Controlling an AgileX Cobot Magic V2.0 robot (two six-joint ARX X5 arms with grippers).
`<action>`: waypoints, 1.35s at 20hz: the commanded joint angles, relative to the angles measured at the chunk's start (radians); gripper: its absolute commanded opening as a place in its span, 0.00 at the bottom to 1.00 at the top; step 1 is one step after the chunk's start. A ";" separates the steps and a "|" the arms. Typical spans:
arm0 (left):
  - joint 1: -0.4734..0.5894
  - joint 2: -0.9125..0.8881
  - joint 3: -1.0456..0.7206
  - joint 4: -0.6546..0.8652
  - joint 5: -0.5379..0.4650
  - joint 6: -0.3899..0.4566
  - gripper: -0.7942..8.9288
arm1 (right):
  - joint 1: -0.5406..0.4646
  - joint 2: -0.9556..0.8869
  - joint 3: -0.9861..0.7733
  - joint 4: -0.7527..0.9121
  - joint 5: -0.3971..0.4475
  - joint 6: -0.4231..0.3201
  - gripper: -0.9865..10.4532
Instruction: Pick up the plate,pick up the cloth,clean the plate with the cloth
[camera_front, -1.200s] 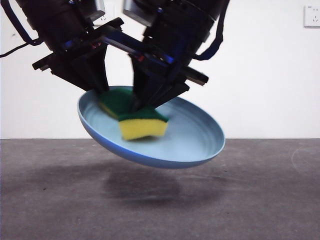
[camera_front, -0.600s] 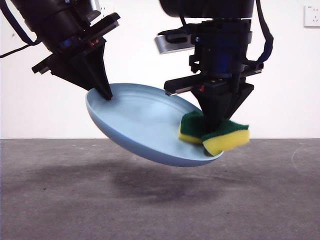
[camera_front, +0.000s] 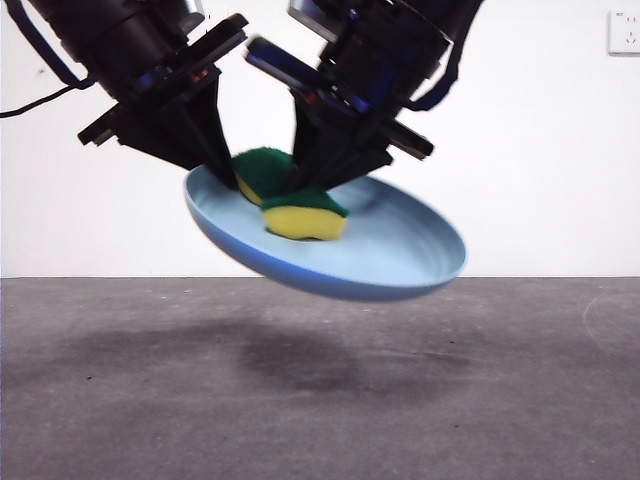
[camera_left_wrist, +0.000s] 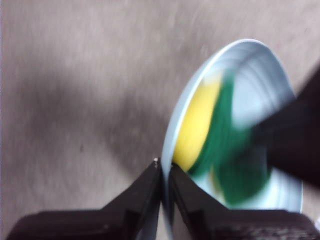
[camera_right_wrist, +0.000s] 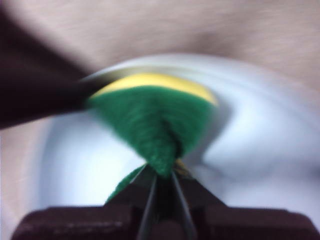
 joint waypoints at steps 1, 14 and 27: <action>-0.016 -0.006 0.006 0.107 0.050 -0.069 0.07 | 0.044 0.023 -0.012 -0.054 -0.018 0.012 0.08; 0.000 -0.006 0.006 -0.102 0.164 0.028 0.07 | -0.042 0.016 -0.012 -0.221 0.582 -0.085 0.08; -0.016 -0.006 0.006 -0.077 -0.188 0.110 0.07 | -0.051 -0.010 -0.012 -0.073 -0.166 -0.021 0.08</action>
